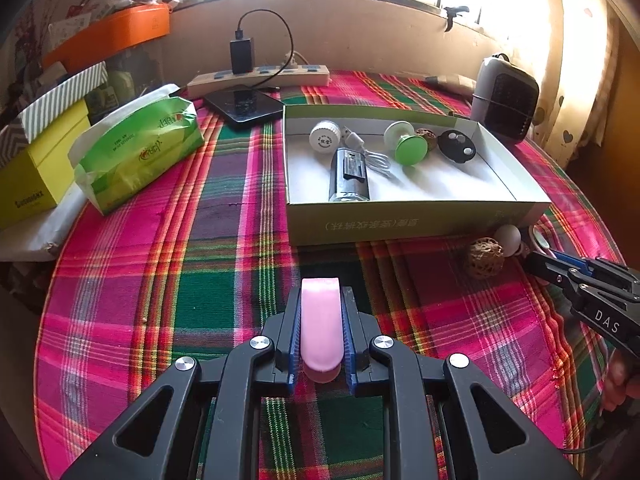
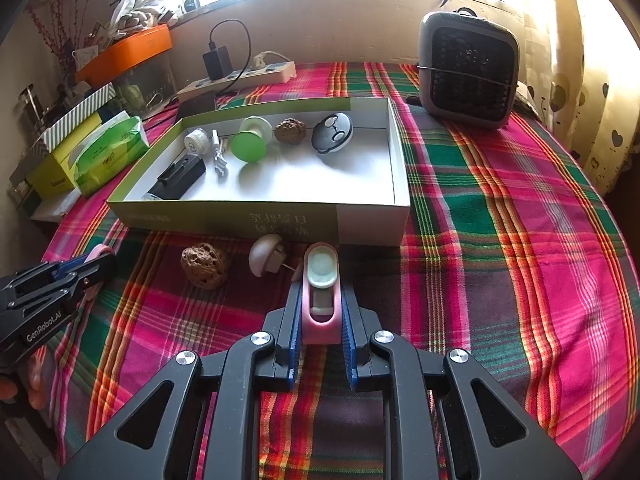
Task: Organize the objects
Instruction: 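Lift and carry the pink clip and pink-and-white clip over the white box with both grippers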
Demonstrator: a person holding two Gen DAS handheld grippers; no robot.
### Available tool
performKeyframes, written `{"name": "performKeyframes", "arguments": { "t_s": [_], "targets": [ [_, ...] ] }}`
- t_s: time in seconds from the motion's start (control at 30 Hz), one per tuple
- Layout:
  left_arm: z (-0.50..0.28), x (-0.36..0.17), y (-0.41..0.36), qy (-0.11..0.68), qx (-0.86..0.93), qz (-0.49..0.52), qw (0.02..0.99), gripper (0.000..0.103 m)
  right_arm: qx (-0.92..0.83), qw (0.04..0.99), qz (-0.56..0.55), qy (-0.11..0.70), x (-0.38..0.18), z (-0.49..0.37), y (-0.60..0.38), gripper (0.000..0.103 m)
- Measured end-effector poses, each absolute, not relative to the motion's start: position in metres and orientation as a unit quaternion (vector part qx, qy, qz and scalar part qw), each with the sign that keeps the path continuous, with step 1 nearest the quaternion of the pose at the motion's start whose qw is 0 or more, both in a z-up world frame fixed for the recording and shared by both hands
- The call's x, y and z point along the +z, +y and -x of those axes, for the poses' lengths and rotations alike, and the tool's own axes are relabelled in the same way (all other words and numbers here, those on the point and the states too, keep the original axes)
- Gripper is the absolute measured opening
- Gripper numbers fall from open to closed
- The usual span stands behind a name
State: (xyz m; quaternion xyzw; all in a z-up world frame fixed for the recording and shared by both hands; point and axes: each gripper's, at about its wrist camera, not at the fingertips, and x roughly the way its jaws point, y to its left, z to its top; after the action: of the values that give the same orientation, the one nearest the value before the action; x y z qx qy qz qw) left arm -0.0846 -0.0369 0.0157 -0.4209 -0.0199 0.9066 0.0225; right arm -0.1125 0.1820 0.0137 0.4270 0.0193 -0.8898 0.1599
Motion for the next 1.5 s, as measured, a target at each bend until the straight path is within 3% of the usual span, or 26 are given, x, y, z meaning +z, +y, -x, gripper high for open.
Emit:
{"name": "performKeyframes", "arguments": {
  "t_s": [1.5],
  "targets": [
    [0.121, 0.065, 0.01, -0.014, 0.916, 0.392, 0.081, 0.016, -0.899, 0.195, -0.393, -0.013, 0.057, 0.123, 0.191, 0.018]
  ]
}}
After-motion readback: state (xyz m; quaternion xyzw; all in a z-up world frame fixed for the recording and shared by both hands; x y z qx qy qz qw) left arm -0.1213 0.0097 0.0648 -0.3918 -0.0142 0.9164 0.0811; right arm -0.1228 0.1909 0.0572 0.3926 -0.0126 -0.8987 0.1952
